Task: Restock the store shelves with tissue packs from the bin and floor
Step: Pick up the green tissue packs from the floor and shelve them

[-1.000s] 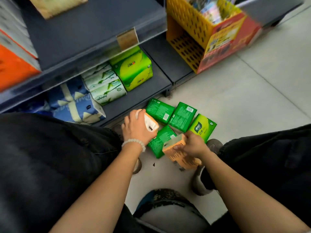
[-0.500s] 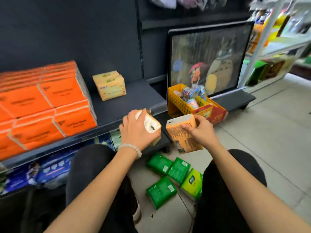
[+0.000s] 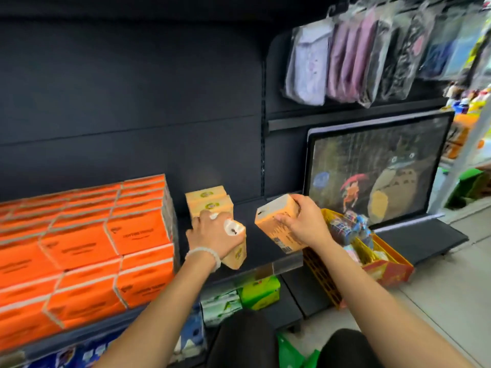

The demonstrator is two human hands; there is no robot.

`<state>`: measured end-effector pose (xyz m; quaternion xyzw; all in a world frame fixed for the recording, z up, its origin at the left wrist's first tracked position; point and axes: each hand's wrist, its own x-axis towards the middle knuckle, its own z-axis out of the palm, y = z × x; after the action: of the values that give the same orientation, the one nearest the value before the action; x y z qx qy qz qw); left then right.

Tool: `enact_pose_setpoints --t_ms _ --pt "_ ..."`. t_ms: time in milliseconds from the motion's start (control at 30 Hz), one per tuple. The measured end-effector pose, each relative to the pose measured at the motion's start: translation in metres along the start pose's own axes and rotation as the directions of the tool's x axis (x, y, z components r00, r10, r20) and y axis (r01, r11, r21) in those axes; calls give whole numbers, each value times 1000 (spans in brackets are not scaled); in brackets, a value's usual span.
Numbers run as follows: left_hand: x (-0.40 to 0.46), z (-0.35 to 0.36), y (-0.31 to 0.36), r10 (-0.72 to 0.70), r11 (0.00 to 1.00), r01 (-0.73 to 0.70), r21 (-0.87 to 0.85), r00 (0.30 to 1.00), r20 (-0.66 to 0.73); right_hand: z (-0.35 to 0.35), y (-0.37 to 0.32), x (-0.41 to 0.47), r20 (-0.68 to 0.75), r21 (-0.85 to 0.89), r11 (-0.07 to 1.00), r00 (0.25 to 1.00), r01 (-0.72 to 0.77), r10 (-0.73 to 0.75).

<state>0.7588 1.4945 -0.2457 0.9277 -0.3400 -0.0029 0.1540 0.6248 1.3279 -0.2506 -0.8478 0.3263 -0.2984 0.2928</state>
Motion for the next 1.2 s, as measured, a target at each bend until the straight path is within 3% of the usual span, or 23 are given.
enact_pose_setpoints --t_ms 233,433,567,767,933,1200 --pt "42 27 -19 -128 991 127 -49 992 -12 49 25 36 63 -159 978 990 134 -125" --pt "53 28 -12 -123 992 124 3 992 -9 63 36 31 239 -112 975 957 194 -163" --pt "52 29 -16 -123 992 123 19 992 24 56 49 27 350 -140 988 937 68 -14" --pt "47 18 -32 -33 998 24 62 987 157 51 74 11 420 44 990 901 -137 106" --pt "52 12 -44 86 982 -122 144 968 236 57 76 5 420 187 903 863 -386 281" --pt "54 31 -37 89 988 -100 116 992 92 53 81 6 472 69 889 800 -453 371"
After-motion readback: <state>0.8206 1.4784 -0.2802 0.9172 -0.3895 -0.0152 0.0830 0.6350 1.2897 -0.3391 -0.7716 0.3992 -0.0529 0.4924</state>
